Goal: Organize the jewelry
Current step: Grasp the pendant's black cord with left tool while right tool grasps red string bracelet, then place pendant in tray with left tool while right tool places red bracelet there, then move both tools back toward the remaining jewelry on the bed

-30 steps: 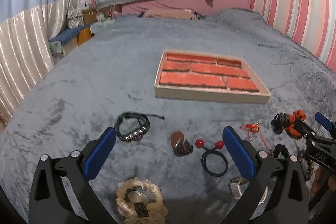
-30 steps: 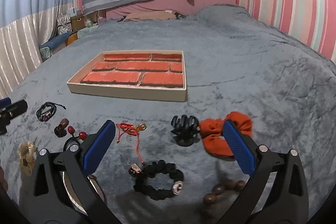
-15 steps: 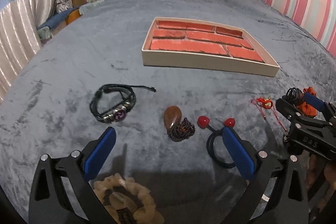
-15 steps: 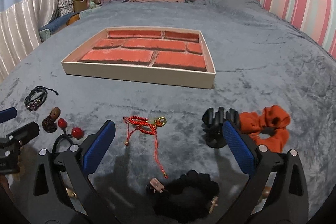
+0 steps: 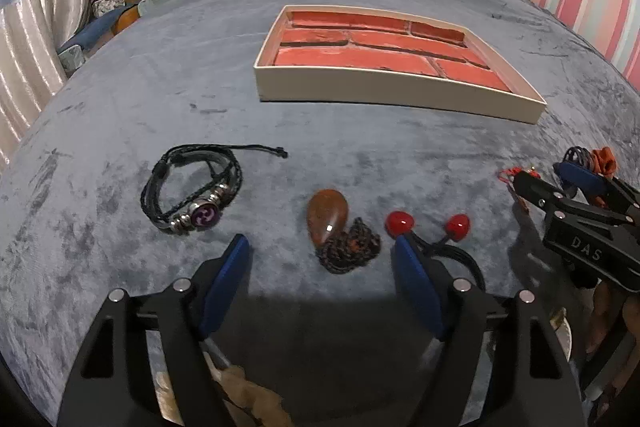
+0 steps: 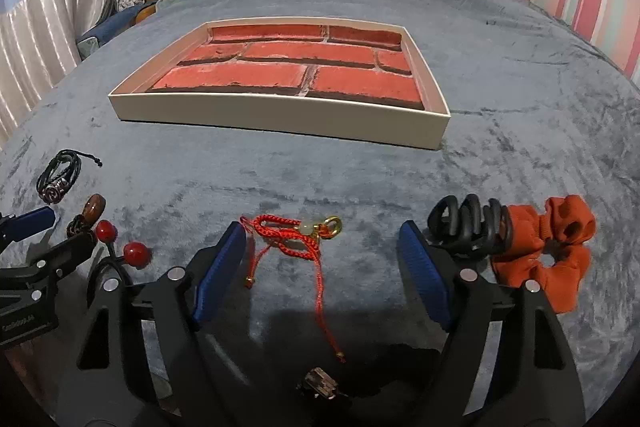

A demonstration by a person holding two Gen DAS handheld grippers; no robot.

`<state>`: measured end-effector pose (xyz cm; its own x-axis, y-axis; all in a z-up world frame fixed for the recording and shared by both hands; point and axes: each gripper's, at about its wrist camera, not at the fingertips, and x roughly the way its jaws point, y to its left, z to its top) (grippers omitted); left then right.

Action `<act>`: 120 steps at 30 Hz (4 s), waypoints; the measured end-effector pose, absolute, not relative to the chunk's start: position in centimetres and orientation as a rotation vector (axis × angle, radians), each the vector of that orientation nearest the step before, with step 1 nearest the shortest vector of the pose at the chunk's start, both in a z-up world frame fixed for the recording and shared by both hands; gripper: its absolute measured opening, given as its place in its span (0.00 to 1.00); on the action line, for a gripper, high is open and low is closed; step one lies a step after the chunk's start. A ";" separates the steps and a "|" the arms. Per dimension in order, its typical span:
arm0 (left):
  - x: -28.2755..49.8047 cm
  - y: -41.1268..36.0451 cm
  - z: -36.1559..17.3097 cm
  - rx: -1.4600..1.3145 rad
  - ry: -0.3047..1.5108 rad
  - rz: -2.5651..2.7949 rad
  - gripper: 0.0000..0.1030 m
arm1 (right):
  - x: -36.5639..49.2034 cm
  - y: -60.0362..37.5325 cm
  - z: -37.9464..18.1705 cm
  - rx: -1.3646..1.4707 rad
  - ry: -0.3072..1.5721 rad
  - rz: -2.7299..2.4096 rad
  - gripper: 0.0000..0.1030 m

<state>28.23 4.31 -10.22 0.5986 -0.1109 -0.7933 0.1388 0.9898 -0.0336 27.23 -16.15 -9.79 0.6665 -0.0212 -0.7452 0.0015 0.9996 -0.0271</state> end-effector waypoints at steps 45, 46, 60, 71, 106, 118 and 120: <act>27.8 4.9 -7.7 -0.003 0.808 -0.151 0.28 | 27.4 -15.0 -7.8 -0.017 0.768 0.024 0.09; 28.0 4.9 -7.4 -0.010 0.805 -0.146 0.28 | 27.5 -15.0 -7.5 -0.014 0.761 0.024 0.09; 36.3 2.4 0.8 -0.061 0.719 -0.160 0.27 | 34.7 -16.9 0.5 0.044 0.634 0.012 0.09; 49.7 -1.7 -1.5 -0.012 0.777 -0.150 0.27 | 47.3 -19.7 -0.6 0.070 0.711 -0.032 0.09; 52.2 -1.0 -2.5 0.049 0.769 -0.101 0.69 | 51.9 -23.3 -3.9 0.131 0.885 -0.007 0.64; 36.7 1.5 2.6 0.039 0.666 -0.065 0.90 | 36.0 -24.1 1.7 0.089 0.720 0.005 0.94; 33.6 1.5 3.2 0.059 0.641 -0.058 0.91 | 33.3 -24.2 2.3 0.076 0.697 0.003 0.96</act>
<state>33.58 1.55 3.23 0.7998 -0.0355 -0.5992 0.0721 0.9967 0.0371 33.33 -24.15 2.29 0.7670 0.0279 -0.6410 0.0228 0.9972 0.0706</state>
